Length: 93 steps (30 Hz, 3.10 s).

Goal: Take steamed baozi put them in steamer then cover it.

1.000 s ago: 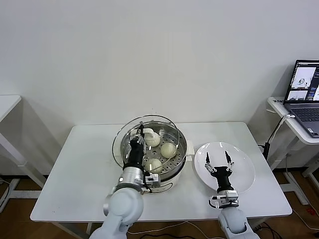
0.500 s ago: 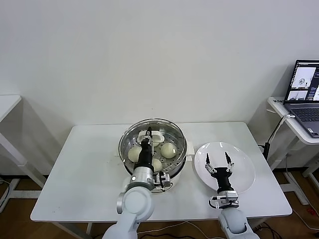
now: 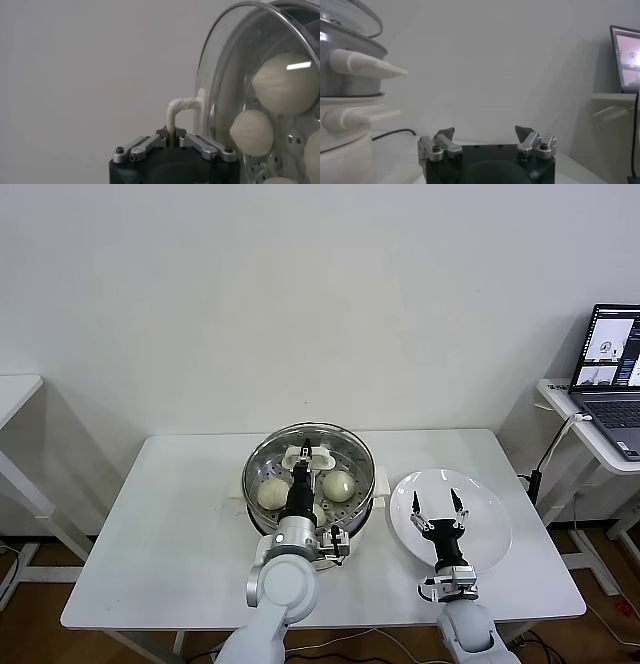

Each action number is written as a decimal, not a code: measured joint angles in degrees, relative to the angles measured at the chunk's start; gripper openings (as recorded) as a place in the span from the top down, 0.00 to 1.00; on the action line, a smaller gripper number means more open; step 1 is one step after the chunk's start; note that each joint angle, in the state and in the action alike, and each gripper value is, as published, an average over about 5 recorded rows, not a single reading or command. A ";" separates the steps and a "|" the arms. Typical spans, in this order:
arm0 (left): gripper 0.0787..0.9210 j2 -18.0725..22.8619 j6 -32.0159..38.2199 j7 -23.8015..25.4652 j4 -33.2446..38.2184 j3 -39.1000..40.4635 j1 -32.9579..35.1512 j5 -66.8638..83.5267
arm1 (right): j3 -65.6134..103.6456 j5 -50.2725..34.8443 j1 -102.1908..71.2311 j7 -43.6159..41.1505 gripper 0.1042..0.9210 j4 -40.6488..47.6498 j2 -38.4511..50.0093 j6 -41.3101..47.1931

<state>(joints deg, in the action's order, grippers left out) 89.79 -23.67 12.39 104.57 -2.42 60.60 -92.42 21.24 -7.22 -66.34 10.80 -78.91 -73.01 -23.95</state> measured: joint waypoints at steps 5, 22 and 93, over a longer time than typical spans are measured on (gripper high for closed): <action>0.87 0.28 0.20 -0.18 -1.14 -0.19 -0.26 -0.28 | 0.00 0.02 0.07 -0.01 0.12 0.14 0.03 0.01; 0.87 0.57 0.78 -0.82 -2.77 -0.68 -0.11 -0.95 | -0.10 0.05 0.48 -0.09 0.12 0.49 0.02 0.00; 0.12 -16.49 31.17 -9.39 4.80 -29.57 16.40 78.18 | 2.33 -15.81 -7.52 -0.13 0.12 -13.04 4.31 11.27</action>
<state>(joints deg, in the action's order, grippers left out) 73.29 7.50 3.00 109.37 -31.99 77.00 -14.24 23.57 -23.03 -73.86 10.67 -91.95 -68.70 -12.68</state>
